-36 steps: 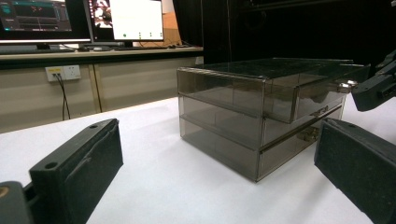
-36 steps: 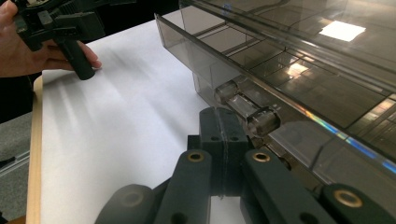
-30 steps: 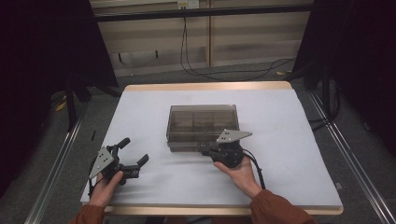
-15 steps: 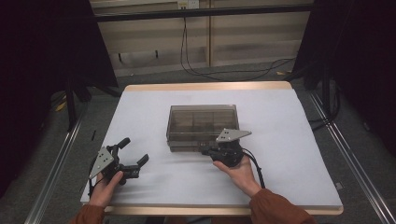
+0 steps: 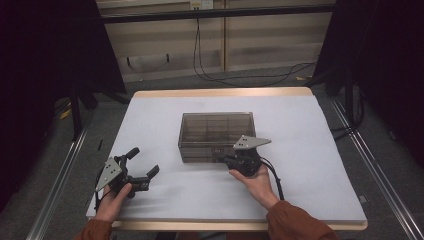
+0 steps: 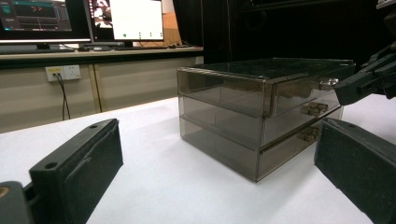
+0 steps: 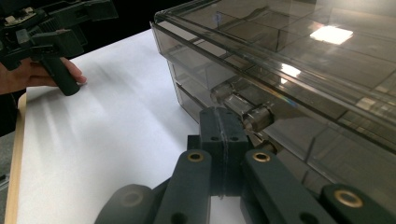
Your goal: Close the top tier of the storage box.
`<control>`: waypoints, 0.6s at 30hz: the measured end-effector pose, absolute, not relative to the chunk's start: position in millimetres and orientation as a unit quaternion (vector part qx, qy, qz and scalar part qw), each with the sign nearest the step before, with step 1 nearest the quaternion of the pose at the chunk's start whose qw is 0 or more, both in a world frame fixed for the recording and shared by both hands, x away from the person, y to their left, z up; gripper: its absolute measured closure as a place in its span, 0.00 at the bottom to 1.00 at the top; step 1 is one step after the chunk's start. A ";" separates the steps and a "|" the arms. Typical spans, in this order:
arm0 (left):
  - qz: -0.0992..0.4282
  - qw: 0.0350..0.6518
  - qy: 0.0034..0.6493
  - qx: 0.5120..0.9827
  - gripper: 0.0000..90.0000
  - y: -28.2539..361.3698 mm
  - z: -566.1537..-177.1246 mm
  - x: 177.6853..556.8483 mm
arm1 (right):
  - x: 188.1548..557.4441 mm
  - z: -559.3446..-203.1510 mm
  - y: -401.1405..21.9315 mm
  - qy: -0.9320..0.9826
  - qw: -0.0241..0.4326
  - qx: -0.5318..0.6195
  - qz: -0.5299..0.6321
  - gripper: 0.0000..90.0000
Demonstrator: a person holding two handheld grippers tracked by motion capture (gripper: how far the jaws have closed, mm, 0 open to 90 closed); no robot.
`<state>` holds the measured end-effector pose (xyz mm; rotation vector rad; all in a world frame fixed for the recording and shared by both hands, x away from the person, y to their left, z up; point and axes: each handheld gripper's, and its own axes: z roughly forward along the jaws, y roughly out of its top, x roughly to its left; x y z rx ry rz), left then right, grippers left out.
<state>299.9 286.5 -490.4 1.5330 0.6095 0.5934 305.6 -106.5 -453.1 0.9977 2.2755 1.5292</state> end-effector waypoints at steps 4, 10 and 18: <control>0.260 0.640 0.267 0.672 0.01 286.5 -490.4 299.9 | 306.1 -453.1 -107.7 0.773 0.116 0.341 0.522 1.00; 0.260 0.640 0.267 0.672 0.01 286.5 -490.4 299.9 | 306.9 -452.9 -110.0 0.766 0.129 0.347 0.526 1.00; 0.260 0.640 0.267 0.672 0.01 286.4 -490.4 299.9 | 308.7 -456.1 -109.0 0.768 0.124 0.350 0.521 1.00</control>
